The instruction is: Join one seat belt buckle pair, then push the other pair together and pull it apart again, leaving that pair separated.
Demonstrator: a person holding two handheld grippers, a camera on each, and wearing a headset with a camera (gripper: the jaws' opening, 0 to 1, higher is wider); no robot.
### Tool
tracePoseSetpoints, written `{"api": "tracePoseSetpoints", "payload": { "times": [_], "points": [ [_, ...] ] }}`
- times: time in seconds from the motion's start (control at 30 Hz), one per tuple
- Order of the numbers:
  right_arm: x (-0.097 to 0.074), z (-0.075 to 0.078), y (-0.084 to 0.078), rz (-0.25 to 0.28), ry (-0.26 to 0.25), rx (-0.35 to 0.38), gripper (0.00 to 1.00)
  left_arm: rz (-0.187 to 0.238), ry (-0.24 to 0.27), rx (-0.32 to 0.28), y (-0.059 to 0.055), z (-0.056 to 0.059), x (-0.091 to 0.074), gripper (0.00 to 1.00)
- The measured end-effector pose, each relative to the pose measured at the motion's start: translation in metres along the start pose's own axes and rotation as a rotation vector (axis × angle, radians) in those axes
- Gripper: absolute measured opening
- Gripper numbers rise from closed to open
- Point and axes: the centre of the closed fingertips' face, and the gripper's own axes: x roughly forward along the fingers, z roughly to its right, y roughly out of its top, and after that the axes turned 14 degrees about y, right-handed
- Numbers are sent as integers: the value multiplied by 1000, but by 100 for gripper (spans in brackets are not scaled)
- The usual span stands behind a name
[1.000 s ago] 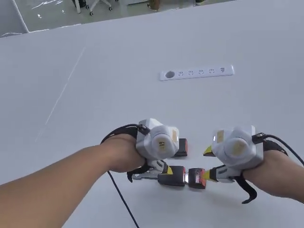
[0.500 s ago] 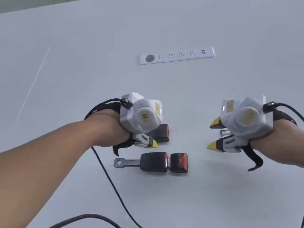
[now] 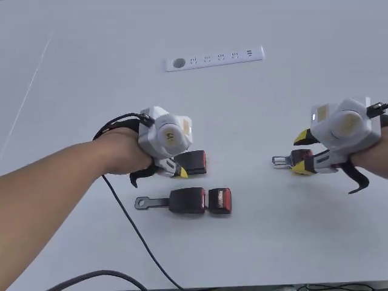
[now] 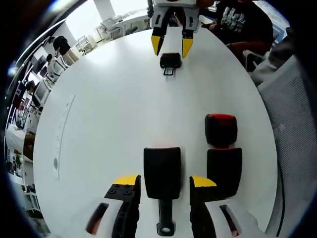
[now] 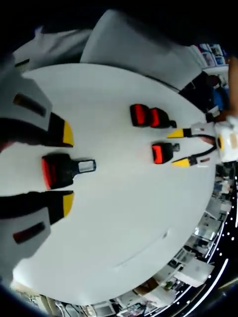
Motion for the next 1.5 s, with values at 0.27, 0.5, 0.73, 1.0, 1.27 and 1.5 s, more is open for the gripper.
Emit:
{"api": "tracePoseSetpoints", "payload": {
  "times": [0.27,0.5,0.73,1.0,1.27,1.5],
  "points": [
    [8,5,-16,-29,24,4,37,-36,-15,18,-14,-1,13,38],
    [18,9,-23,-59,50,4,37,-39,-35,14,-18,-1,15,35],
    [19,10,-24,-60,72,-1,37,-40,-47,36,-18,1,17,34],
    [19,10,-26,-62,88,-3,36,-50,-54,66,-17,3,18,33],
    [20,9,-28,-63,92,-12,35,-69,-68,57,-17,5,19,33],
    [22,9,-28,-46,87,-5,35,-66,-73,54,-19,5,20,33]
  ]
}}
